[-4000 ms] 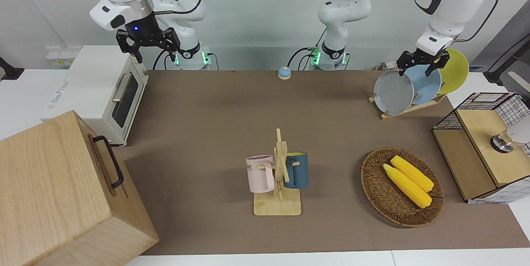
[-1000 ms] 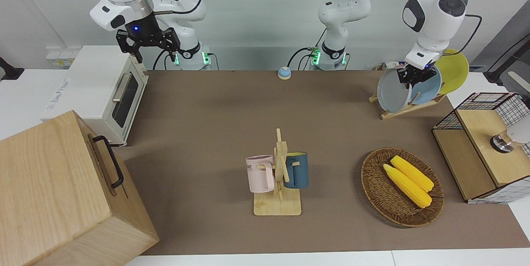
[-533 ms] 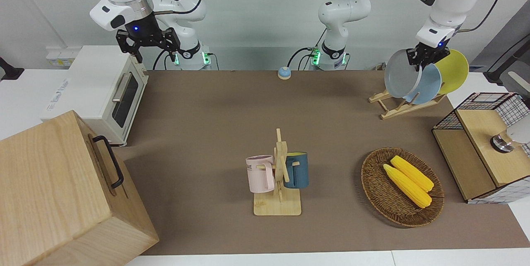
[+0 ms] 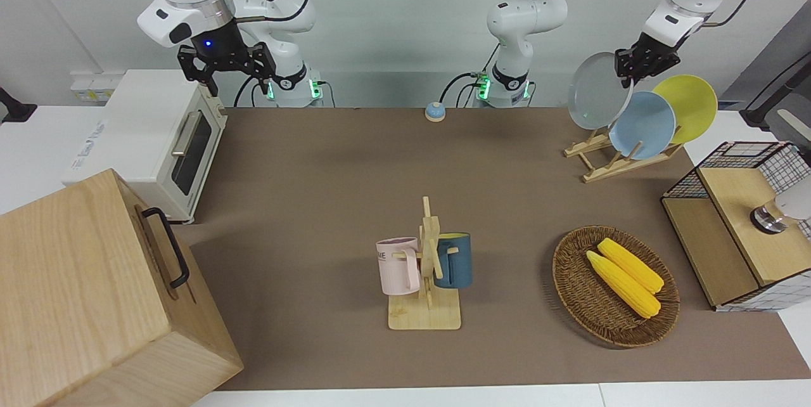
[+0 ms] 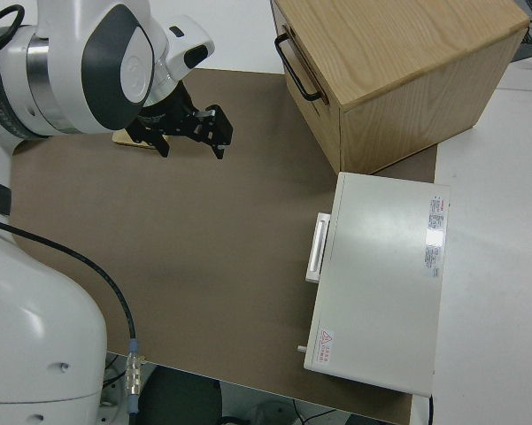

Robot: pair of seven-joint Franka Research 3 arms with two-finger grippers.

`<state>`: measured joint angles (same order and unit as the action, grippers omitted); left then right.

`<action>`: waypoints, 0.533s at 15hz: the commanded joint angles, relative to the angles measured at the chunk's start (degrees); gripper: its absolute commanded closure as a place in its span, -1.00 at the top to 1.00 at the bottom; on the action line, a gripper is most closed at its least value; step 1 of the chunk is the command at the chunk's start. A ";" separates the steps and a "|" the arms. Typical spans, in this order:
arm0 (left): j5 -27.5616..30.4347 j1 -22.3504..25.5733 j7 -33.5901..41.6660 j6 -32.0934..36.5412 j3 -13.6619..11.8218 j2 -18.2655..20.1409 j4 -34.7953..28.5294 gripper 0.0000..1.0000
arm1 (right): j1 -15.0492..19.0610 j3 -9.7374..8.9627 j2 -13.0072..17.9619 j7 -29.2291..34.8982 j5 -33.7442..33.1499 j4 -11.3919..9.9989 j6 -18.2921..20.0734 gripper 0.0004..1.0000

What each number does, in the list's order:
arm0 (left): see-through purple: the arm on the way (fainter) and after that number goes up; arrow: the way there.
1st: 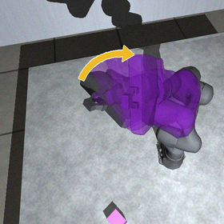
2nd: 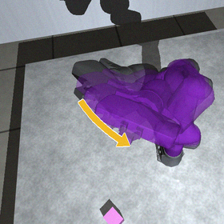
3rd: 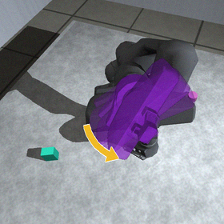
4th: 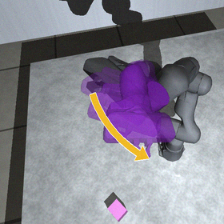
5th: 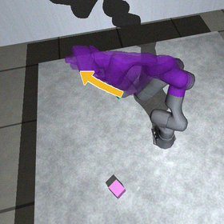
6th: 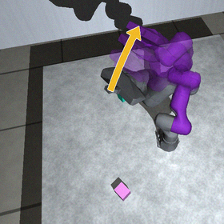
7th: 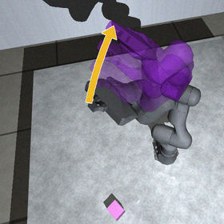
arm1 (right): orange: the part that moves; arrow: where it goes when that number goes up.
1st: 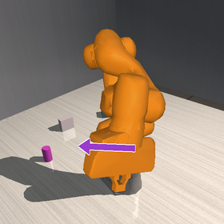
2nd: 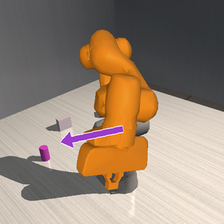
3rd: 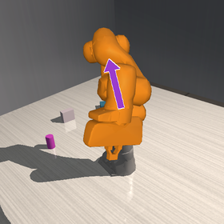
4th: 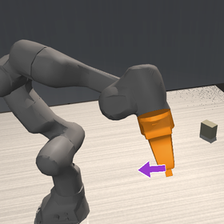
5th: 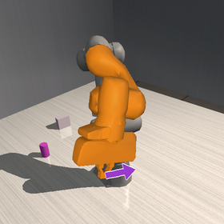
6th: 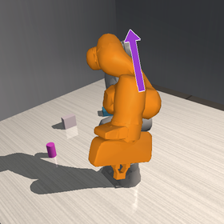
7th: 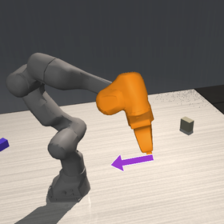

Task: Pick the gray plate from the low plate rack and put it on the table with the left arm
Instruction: 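Carry the gray plate away from the rack and lower it onto the table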

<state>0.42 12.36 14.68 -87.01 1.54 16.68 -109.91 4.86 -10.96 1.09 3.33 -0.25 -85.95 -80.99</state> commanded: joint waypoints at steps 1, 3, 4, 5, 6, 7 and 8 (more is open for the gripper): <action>6.94 -0.40 -2.89 2.98 -0.04 0.90 0.22 -1.00 | 0.41 -0.29 0.14 0.01 0.43 0.35 0.83 0.98; 10.03 -0.58 -3.95 3.43 0.39 1.16 -0.57 -1.00 | 0.41 -0.38 0.14 -0.08 0.43 0.35 0.83 0.98; 11.43 -0.67 -4.04 3.43 0.66 1.25 -1.18 -1.00 | 0.41 -0.38 0.14 0.01 0.43 0.35 0.83 0.97; 13.27 -0.75 -4.13 3.51 0.75 1.16 -1.62 -1.00 | 0.41 -0.38 0.14 0.01 0.43 0.35 0.83 0.98; 14.77 -0.84 -4.04 3.51 0.75 1.25 -2.32 -1.00 | 0.41 -0.38 0.14 0.01 0.43 0.35 0.83 0.97; 15.66 -0.84 -4.04 3.86 0.75 1.25 -2.76 -1.00 | 0.41 -0.38 0.14 0.01 0.43 0.35 0.83 0.97; 16.36 -0.93 -3.95 3.69 0.83 1.16 -3.29 -1.00 | 0.41 -0.38 0.14 0.01 0.43 0.35 0.83 0.97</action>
<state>14.06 12.23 11.52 -83.61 2.76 16.75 -110.88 4.86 -10.96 1.09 3.33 -0.25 -85.95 -80.99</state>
